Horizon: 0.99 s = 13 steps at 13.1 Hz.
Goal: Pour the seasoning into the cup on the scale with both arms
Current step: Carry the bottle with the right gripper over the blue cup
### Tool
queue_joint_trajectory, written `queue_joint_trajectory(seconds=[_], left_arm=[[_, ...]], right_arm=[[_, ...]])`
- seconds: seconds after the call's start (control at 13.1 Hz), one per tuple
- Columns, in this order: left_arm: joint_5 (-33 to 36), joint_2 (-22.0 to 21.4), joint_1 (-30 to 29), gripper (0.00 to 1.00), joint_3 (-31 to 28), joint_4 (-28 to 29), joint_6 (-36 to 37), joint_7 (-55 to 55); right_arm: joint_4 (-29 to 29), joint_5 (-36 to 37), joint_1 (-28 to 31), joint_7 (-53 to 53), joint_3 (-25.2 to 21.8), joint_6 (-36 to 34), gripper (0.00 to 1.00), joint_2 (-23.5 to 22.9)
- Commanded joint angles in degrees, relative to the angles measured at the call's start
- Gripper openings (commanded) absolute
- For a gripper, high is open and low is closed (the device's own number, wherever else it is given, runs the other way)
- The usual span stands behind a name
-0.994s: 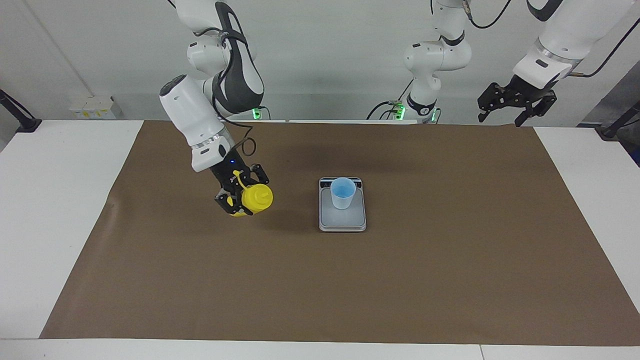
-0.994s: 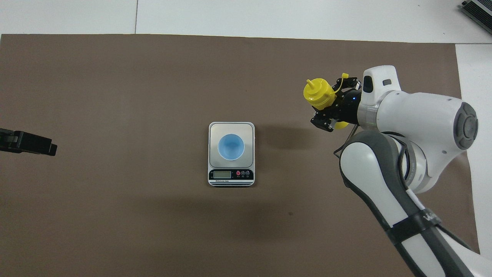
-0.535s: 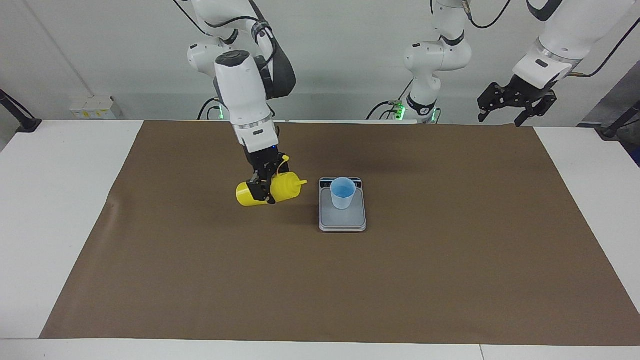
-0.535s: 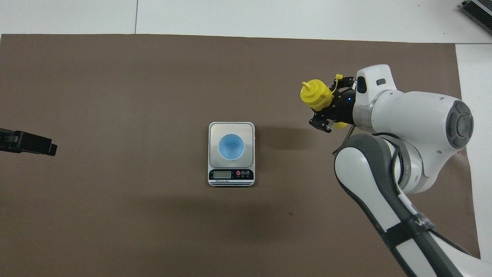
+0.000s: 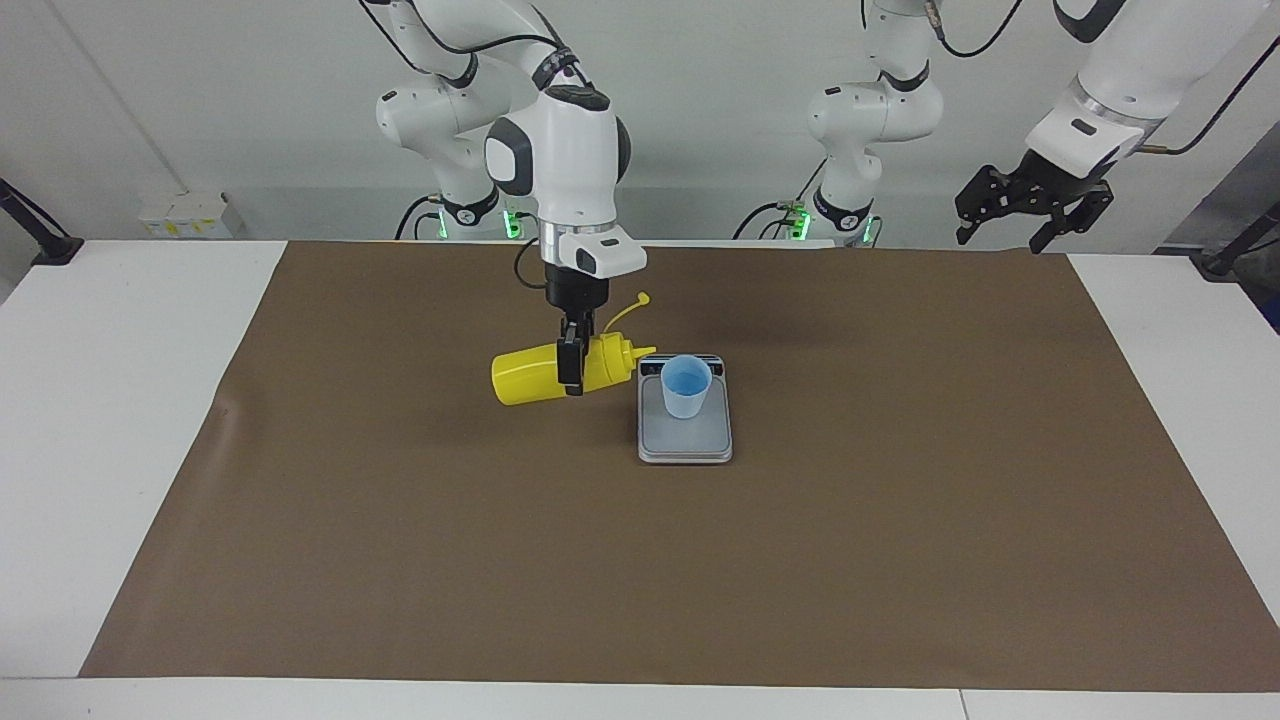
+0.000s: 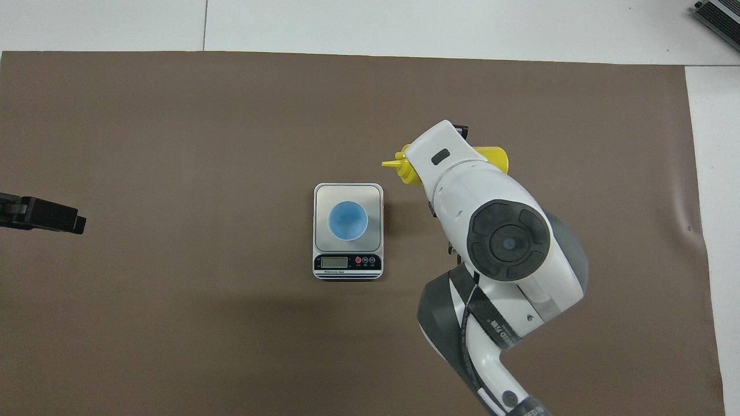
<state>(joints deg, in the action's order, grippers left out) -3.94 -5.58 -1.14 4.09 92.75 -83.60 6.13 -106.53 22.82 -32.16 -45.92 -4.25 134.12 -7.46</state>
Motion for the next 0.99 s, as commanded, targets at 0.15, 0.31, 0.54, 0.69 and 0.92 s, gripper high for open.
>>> queue_joint_trajectory(seconds=[0.15,0.31,0.54,0.69,0.92], left_arm=[[-0.28,-1.63,-0.79,1.0,0.31,1.65,0.19,-0.33],[-0.28,-1.63,-0.79,1.0,0.31,1.65,0.19,-0.33],[-0.28,-1.63,-0.79,1.0,0.31,1.65,0.19,-0.33],[-0.28,-1.63,-0.79,1.0,0.31,1.65,0.19,-0.33],[-0.28,-1.63,-0.79,1.0,0.31,1.65,0.19,-0.33]], right_arm=[[3.43,11.77,-3.33,-0.13,0.21,-3.32,0.0,-4.22],[3.26,16.37,-4.48,-0.22,0.47,-4.74,0.0,-4.93],[3.08,20.76,-6.85,-0.14,0.47,-5.88,0.0,-6.95],[2.64,23.83,-7.3,0.13,0.47,-5.97,0.0,-8.79],[1.16,27.88,-8.35,0.13,0.47,-7.81,0.0,-8.98]])
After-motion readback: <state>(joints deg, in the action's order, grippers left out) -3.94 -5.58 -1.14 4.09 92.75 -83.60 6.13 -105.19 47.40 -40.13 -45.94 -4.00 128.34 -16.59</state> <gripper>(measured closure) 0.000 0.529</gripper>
